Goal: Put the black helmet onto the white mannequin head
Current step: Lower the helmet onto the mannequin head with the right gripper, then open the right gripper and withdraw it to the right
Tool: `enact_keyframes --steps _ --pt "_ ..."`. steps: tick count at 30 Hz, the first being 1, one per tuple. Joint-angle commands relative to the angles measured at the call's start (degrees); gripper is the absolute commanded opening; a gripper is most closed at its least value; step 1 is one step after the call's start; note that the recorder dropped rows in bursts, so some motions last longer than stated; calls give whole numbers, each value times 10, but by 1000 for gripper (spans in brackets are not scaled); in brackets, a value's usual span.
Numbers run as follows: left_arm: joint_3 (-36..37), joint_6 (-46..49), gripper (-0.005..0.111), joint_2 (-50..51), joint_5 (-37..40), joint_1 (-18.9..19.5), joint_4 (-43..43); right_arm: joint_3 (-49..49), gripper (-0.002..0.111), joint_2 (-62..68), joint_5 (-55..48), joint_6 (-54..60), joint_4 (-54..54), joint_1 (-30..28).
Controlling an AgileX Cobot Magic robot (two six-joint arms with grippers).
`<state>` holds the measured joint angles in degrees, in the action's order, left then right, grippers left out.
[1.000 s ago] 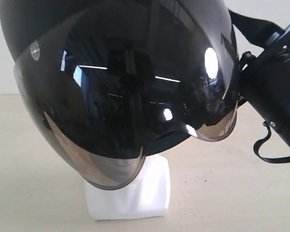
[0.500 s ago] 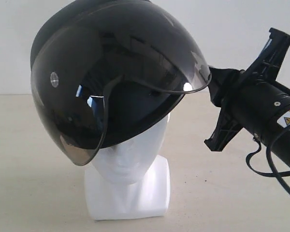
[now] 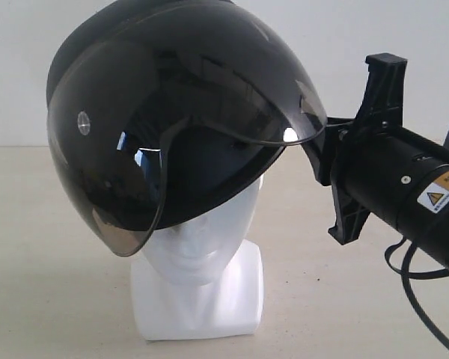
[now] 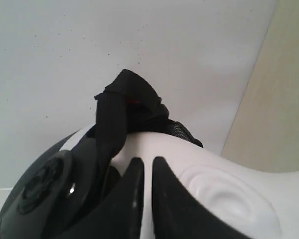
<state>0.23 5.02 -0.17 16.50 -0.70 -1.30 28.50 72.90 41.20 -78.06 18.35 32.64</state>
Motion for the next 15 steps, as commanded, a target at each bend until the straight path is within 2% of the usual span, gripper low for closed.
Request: enact_keyframes --steps 1,4,5,11,15 --pt "-2 -1 5 2 -3 -5 -6 2 40 -2 4 47 4 -1" --pt "-2 -1 5 2 -3 -5 -6 2 80 -3 4 75 38 -1" --pt "-2 -1 5 2 -3 -5 -6 2 87 -3 4 94 55 -1" --pt "-2 -1 5 2 -3 -5 -6 2 77 -26 7 268 177 -5" --pt "-2 -1 5 2 -3 -5 -6 2 77 -64 -6 365 184 -53"
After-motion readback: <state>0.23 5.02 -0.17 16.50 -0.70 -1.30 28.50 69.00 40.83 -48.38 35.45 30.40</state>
